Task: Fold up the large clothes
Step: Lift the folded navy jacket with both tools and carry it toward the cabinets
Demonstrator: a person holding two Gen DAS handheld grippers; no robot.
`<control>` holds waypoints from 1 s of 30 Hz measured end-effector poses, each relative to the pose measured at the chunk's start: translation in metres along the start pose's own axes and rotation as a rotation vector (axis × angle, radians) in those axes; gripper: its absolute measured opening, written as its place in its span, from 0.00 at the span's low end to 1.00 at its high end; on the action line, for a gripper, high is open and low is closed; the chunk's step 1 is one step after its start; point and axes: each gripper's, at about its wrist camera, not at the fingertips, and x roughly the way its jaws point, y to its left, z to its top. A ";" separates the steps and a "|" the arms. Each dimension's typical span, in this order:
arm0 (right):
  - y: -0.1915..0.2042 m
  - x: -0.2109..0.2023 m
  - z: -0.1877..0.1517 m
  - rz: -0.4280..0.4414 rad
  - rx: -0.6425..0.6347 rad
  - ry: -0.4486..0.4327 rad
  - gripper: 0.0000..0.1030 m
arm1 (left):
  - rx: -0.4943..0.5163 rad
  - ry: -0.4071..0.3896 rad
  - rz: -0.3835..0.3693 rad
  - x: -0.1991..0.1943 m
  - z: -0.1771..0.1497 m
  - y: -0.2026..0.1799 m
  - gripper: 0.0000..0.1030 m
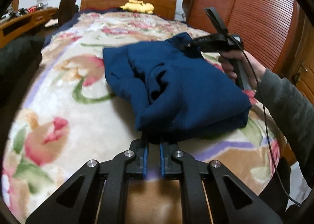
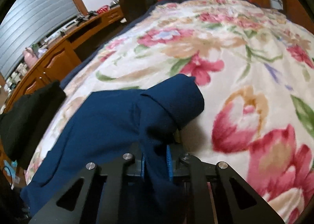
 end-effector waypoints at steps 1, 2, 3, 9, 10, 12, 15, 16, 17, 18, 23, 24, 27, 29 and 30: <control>0.002 -0.004 -0.001 0.001 -0.006 -0.006 0.14 | -0.001 -0.009 0.004 -0.002 0.001 0.001 0.10; 0.005 -0.008 -0.002 0.000 -0.018 -0.010 0.13 | -0.003 -0.018 0.011 -0.005 0.001 0.002 0.09; 0.008 -0.010 -0.004 -0.003 -0.036 -0.012 0.13 | -0.005 -0.023 0.017 -0.007 0.002 0.004 0.09; 0.022 -0.027 -0.013 -0.049 -0.102 -0.048 0.11 | -0.045 -0.039 0.086 -0.012 0.003 0.020 0.09; 0.026 -0.033 -0.014 -0.076 -0.111 -0.074 0.10 | -0.049 -0.046 0.092 -0.013 0.003 0.020 0.09; 0.035 -0.038 -0.019 -0.109 -0.126 -0.095 0.10 | -0.051 -0.061 0.100 -0.017 0.004 0.022 0.09; 0.048 -0.039 -0.025 -0.135 -0.167 -0.108 0.10 | -0.050 -0.071 0.108 -0.018 0.005 0.027 0.09; 0.050 -0.040 -0.026 -0.146 -0.172 -0.115 0.10 | -0.055 -0.074 0.104 -0.018 0.005 0.029 0.09; 0.051 -0.041 -0.027 -0.150 -0.170 -0.116 0.10 | -0.055 -0.078 0.107 -0.019 0.006 0.030 0.09; 0.051 -0.042 -0.027 -0.157 -0.165 -0.115 0.10 | -0.051 -0.080 0.113 -0.019 0.007 0.028 0.09; 0.064 -0.056 -0.024 -0.155 -0.191 -0.139 0.09 | -0.034 -0.128 0.141 -0.034 0.017 0.027 0.08; 0.066 -0.059 -0.024 -0.151 -0.198 -0.135 0.09 | -0.031 -0.138 0.149 -0.037 0.021 0.028 0.08; 0.073 -0.063 -0.021 -0.139 -0.231 -0.123 0.09 | -0.029 -0.166 0.167 -0.049 0.032 0.032 0.07; 0.078 -0.069 -0.018 -0.139 -0.250 -0.124 0.09 | -0.029 -0.174 0.174 -0.056 0.038 0.039 0.07; 0.082 -0.071 -0.014 -0.135 -0.256 -0.129 0.09 | -0.022 -0.170 0.180 -0.058 0.041 0.041 0.07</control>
